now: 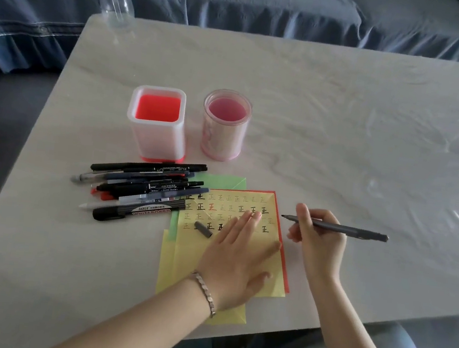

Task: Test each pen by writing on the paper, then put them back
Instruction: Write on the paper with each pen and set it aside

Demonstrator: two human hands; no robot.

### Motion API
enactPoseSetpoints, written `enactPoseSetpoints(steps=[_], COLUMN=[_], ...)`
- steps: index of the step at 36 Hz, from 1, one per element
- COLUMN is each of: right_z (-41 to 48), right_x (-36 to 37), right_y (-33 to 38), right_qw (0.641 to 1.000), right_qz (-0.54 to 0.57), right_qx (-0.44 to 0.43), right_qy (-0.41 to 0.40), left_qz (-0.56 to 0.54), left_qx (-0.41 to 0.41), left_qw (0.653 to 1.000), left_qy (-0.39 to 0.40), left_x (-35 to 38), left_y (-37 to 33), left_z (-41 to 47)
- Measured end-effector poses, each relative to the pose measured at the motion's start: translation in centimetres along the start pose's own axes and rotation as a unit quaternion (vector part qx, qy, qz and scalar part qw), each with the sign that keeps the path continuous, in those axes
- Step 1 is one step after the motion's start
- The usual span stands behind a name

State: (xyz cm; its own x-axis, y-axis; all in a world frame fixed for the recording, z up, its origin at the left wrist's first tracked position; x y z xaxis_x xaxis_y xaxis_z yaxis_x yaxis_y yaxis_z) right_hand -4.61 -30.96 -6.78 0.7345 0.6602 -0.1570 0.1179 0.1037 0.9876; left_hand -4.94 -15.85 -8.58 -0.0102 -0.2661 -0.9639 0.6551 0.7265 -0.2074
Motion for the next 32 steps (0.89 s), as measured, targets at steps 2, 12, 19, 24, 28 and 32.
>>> enactPoseSetpoints(steps=[2, 12, 19, 24, 28, 32], right_z=[0.1, -0.3, -0.3, -0.3, -0.2, -0.3], right_x=[0.2, 0.7, 0.8, 0.8, 0.9, 1.0], right_y=[-0.2, -1.2, -1.4, -1.5, -1.6, -1.4], right_qw=[1.0, 0.993, 0.991, 0.989, 0.988, 0.988], right_qz=[-0.019, -0.086, -0.106, -0.12, -0.122, -0.127], right_qx=[-0.009, -0.046, -0.065, -0.071, -0.07, -0.074], right_qy=[-0.015, -0.059, -0.056, -0.057, -0.055, -0.052], left_qz=[-0.009, -0.046, -0.052, -0.05, -0.05, -0.048], left_qx=[0.003, 0.012, 0.011, 0.012, 0.012, 0.013], left_qw=[1.0, 0.999, 0.999, 0.999, 0.999, 0.999], left_qy=[0.026, -0.014, -0.008, -0.006, -0.007, -0.008], left_x=[0.6, 0.6, 0.6, 0.5, 0.4, 0.4], left_y=[0.2, 0.4, 0.4, 0.4, 0.4, 0.3], left_z=[0.0, 0.0, 0.0, 0.0, 0.0, 0.0])
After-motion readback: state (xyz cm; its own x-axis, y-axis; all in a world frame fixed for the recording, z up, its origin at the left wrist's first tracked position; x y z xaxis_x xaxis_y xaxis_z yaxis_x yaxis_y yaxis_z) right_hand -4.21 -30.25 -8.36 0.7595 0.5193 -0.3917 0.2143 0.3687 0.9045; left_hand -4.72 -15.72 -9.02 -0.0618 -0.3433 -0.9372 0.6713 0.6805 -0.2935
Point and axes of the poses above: each hand's wrist, its own z-axis towards the middle knuckle, its own x-axis out of the palm, y = z × x, the point moved 7 cm from there along z, towards the middle knuckle, and after that the axes turned 9 degrees about -y, right-handed, at the moved point
